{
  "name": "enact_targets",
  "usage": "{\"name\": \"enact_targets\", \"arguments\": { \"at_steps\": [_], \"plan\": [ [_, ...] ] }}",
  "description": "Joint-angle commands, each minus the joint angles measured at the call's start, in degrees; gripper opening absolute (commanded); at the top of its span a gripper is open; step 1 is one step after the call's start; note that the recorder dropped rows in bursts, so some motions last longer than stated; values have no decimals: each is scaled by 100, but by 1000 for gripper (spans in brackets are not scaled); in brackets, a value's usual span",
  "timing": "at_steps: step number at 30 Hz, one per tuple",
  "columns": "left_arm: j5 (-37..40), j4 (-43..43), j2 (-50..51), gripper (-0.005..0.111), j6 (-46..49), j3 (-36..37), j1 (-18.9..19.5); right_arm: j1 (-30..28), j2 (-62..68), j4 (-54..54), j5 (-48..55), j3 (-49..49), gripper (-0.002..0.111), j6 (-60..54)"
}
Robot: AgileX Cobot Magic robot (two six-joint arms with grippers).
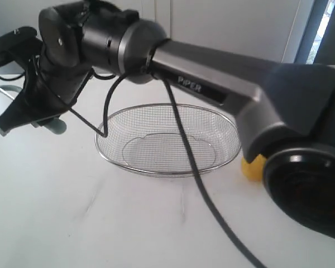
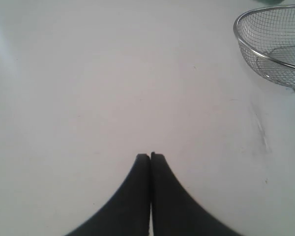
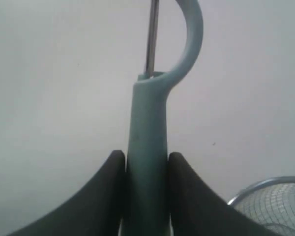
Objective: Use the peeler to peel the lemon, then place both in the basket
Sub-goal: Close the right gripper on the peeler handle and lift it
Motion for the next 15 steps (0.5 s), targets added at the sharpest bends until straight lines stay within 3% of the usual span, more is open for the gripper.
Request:
{"name": "enact_targets", "arguments": {
  "at_steps": [1, 15],
  "plan": [
    [5, -48, -21, 0, -3, 29, -36, -6, -584, -123, 734, -10, 2, -10],
    [5, -48, -21, 0, -3, 29, -36, -6, -1561, -624, 1135, -10, 0, -35]
  ]
}}
